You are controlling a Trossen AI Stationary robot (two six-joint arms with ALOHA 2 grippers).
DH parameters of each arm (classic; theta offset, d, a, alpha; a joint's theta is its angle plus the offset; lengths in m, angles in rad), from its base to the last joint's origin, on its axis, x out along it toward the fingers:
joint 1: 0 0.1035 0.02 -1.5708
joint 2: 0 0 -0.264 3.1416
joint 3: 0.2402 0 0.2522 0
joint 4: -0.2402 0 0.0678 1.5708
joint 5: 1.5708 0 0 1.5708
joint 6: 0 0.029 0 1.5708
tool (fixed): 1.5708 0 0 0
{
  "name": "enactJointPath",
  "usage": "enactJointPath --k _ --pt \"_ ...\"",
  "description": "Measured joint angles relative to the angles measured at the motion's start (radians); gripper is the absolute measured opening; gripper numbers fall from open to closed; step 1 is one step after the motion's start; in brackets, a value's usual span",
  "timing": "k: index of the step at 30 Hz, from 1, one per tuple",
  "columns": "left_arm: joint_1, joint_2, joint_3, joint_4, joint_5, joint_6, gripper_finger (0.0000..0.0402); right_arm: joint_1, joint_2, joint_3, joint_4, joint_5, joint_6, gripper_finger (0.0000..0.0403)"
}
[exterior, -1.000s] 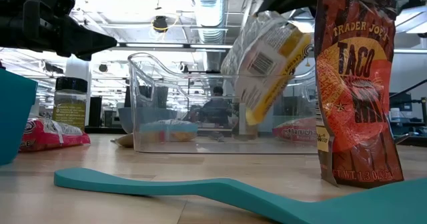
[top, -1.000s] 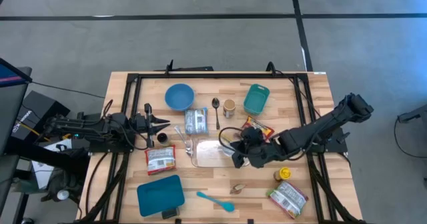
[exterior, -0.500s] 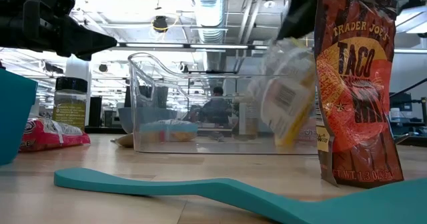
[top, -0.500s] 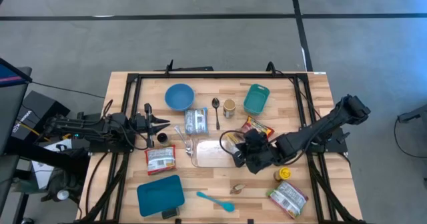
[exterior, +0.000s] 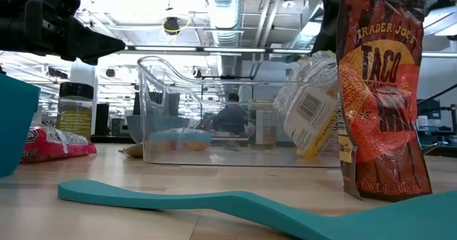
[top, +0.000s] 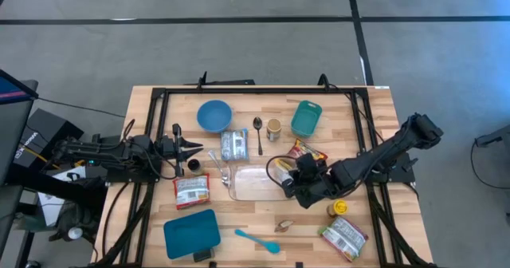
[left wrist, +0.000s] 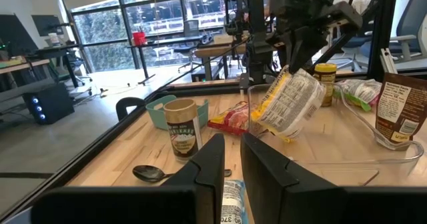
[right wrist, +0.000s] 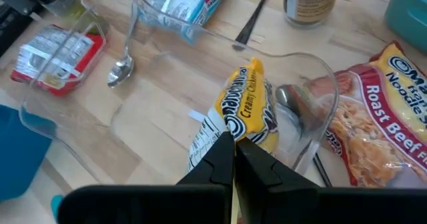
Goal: Pick & Place Food Item
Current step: Put the yellow noodle pack into the transparent bin, then put the black spice bottle into the dark blue bin
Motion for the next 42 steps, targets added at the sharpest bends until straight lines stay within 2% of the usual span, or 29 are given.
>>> enactJointPath --k 4,10,22,34,42 --pt "0.0 0.0 0.0 0.0 0.0 0.0 0.0044 -0.022 -0.004 0.0 -0.031 -0.012 -0.001 0.0" --pt "0.0 0.0 0.0 0.0 0.0 0.0 0.0044 -0.087 -0.005 0.0 -0.047 -0.105 -0.075 0.0" --pt "0.0 0.0 0.0 0.0 0.0 0.0 0.0044 -0.129 -0.005 0.0 -0.05 -0.156 -0.122 0.0001" --pt "0.0 0.0 0.0 0.0 0.0 0.0 0.0044 -0.135 -0.005 0.0 -0.101 -0.156 -0.124 0.0069" --pt "0.0 0.0 0.0 0.0 0.0 0.0 0.0044 -0.135 -0.042 0.0 -0.135 -0.151 -0.138 0.0083"
